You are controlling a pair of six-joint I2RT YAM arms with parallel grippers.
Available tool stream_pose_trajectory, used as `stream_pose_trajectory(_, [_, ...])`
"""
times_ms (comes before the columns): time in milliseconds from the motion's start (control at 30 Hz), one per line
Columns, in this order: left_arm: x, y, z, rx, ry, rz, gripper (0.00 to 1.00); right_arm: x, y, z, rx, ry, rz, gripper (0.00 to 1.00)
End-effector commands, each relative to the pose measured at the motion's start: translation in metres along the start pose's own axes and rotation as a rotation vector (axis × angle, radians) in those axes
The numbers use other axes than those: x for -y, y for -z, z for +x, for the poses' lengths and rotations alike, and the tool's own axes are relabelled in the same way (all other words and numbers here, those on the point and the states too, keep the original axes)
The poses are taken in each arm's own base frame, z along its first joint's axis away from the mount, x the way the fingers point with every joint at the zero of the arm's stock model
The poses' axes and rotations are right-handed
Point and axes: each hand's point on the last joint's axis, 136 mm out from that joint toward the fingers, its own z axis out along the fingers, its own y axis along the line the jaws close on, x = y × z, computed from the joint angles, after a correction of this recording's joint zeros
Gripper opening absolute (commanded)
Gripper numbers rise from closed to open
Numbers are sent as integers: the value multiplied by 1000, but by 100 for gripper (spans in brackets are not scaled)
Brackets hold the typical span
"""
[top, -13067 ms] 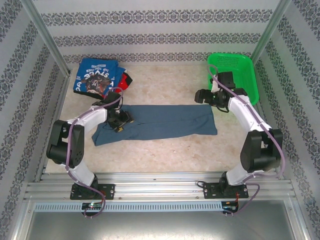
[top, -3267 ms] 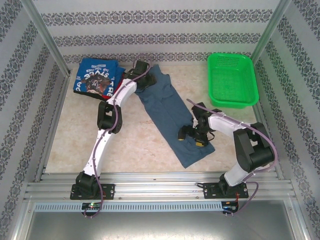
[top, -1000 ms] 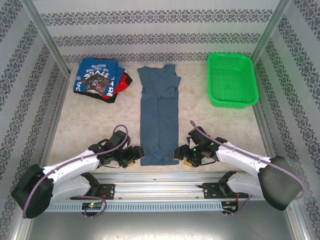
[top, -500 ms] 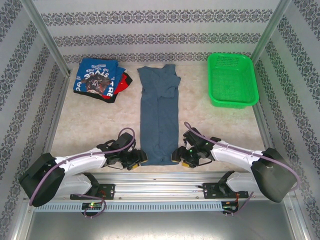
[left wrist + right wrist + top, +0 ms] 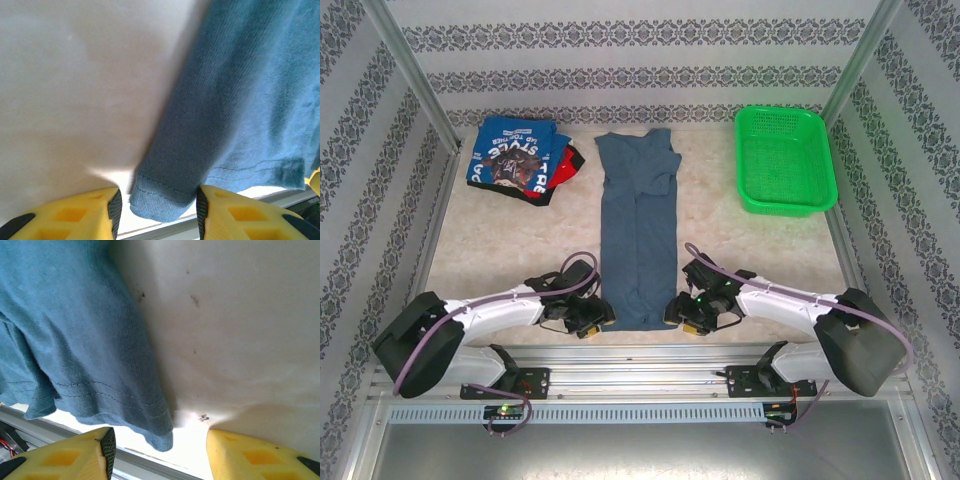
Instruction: Fold and stack the t-shirts
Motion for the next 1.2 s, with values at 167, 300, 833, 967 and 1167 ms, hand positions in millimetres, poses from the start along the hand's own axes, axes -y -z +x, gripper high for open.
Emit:
stream_pose_trajectory(167, [55, -19, -10, 30, -112, 133, 39, -33, -12, -20, 19, 77, -21, 45])
stream_pose_trajectory(300, [66, -19, -13, 33, -122, 142, 36, -39, -14, -25, 20, 76, -19, 38])
stream_pose_trajectory(833, [87, -4, -14, 44, -162, 167, 10, -61, 1, -30, 9, 120, -36, 6])
stream_pose_trajectory(967, [82, 9, -14, 74, -167, 153, 0, -52, 8, -22, 0, 116, -18, 2])
stream_pose_trajectory(1167, [63, 24, -12, 117, -159, 120, 0, -33, 18, -6, -7, 67, -22, 0])
